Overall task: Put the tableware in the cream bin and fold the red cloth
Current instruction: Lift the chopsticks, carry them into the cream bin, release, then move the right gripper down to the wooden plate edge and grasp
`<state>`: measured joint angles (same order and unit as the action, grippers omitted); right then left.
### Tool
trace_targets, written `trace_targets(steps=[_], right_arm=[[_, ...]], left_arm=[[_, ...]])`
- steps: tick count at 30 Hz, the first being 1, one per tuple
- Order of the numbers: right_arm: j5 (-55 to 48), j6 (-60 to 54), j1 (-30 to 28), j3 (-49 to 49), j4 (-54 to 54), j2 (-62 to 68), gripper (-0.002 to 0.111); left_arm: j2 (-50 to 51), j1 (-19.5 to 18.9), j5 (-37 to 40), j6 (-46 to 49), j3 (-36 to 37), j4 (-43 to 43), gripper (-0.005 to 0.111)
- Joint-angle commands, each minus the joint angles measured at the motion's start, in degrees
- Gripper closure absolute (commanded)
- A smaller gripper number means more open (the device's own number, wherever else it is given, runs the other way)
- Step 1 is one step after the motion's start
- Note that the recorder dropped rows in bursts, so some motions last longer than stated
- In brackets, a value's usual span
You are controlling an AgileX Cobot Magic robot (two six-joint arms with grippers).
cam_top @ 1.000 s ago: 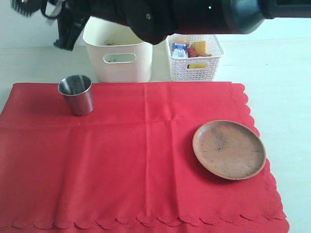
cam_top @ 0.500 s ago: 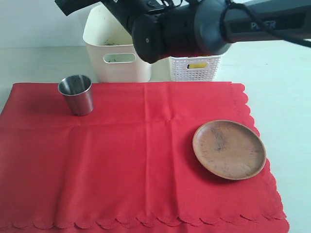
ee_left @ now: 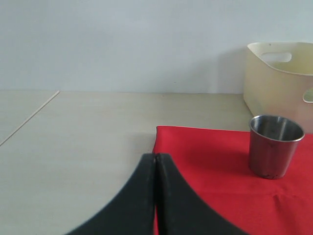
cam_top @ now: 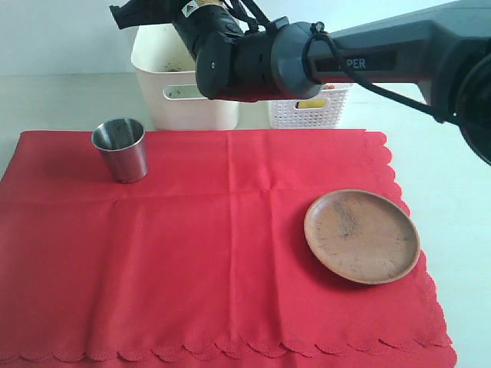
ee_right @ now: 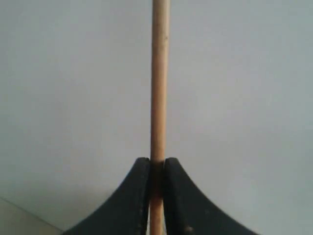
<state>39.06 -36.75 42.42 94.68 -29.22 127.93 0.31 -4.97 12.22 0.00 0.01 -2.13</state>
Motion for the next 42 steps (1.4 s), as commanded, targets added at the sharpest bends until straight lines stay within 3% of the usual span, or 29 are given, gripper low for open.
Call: trace_targets(steps=[1, 6, 9, 16, 22, 26, 32, 35, 40, 42], right_arm=[[-2.28, -2.49, -0.23, 0.52, -0.71, -0.06, 0.084], [-4.58, -2.49, -0.23, 0.52, -0.84, -0.06, 0.06], [-7.65, -3.23, -0.23, 0.52, -4.0, -1.25, 0.052], [-25.7, -8.26, -0.26, 0.52, -15.43, -10.34, 0.05], [-47.28, -12.82, -1.25, 0.52, -14.05, -20.03, 0.05], [-57.17, -7.14, -1.76, 0.41, -5.23, -25.76, 0.05], [-74.03, 21.9, -1.76, 0.41, 26.75, -31.92, 0.05], [-85.07, 27.58, -1.76, 0.41, 36.71, -33.36, 0.05], [-105.43, 27.77, -1.76, -3.2, 40.0, -33.97, 0.052], [-106.0, 27.77, -1.84, -9.47, 39.52, -33.97, 0.054]], left_arm=[[-0.31, -0.08, -0.17, 0.0, -0.01, 0.44, 0.107], [-0.31, -0.08, -0.17, 0.0, -0.01, 0.44, 0.107], [-0.31, -0.08, -0.17, 0.0, -0.01, 0.44, 0.107], [-0.31, -0.08, -0.17, 0.0, -0.01, 0.44, 0.107], [-0.31, -0.08, -0.17, 0.0, -0.01, 0.44, 0.107], [-0.31, -0.08, -0.17, 0.0, -0.01, 0.44, 0.107], [-0.31, -0.08, -0.17, 0.0, -0.01, 0.44, 0.107], [-0.31, -0.08, -0.17, 0.0, -0.01, 0.44, 0.107], [-0.31, -0.08, -0.17, 0.0, -0.01, 0.44, 0.107], [-0.31, -0.08, -0.17, 0.0, -0.01, 0.44, 0.107]])
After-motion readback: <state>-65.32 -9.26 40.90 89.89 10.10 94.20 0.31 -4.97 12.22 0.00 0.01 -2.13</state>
